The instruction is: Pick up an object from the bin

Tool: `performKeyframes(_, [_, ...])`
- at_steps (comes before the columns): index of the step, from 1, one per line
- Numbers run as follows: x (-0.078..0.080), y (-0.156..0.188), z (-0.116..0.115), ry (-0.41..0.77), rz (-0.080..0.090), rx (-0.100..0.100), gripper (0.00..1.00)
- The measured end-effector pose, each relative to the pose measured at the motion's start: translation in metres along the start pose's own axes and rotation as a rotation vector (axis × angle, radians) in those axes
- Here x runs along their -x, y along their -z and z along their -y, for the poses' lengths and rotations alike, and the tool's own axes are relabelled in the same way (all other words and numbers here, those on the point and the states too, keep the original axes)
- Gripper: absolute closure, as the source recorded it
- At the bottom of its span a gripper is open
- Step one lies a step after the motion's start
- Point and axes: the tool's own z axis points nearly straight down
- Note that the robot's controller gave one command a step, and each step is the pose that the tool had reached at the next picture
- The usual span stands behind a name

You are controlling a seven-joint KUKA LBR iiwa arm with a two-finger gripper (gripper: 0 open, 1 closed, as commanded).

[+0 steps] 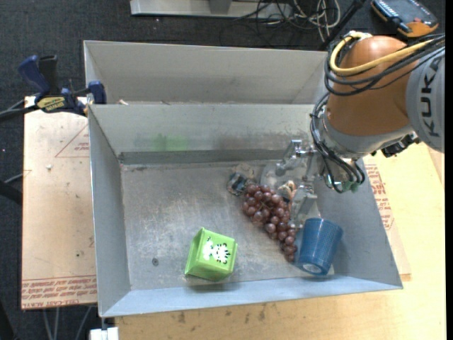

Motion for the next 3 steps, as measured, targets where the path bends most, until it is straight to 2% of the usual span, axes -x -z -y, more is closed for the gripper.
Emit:
performKeyframes(1, [0.001,0.004,0.0,0.0,0.008,0.0,0.0])
performKeyframes(2, [0.021,-0.051,0.025,0.02,0.015,-0.001,0.0])
performKeyframes(3, [0.048,-0.119,0.054,0.036,0.014,-0.001,0.0])
